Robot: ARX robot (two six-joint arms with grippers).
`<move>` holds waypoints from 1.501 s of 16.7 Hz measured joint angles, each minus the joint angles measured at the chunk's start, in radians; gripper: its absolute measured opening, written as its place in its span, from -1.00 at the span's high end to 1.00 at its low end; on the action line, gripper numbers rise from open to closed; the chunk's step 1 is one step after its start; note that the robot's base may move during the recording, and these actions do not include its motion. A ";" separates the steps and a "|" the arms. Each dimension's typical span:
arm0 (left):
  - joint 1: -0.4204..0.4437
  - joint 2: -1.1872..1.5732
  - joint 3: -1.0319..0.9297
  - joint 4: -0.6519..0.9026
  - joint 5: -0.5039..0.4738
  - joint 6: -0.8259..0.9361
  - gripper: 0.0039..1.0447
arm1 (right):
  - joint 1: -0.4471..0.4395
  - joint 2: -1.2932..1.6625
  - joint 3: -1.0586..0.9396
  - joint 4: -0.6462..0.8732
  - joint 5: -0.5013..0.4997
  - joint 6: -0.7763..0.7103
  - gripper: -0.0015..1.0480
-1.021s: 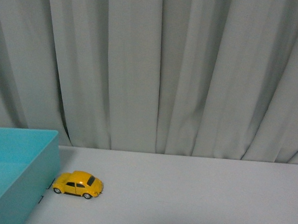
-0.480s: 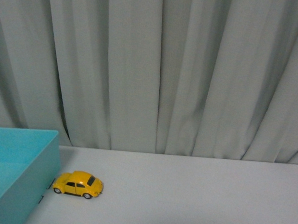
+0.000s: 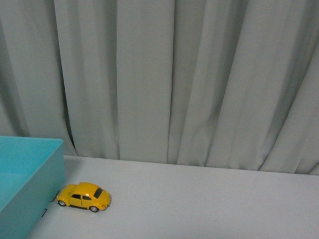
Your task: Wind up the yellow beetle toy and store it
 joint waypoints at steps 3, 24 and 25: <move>0.000 0.000 0.000 0.000 0.000 0.000 -0.88 | 0.000 -0.029 0.002 0.023 -0.001 0.000 0.96; -0.012 1.322 0.784 0.233 0.207 0.175 -0.88 | -0.001 -0.029 0.000 0.005 0.001 0.000 -0.87; -0.026 1.386 0.836 0.210 0.223 0.236 -0.88 | -0.001 -0.029 0.000 0.005 0.000 0.000 -0.87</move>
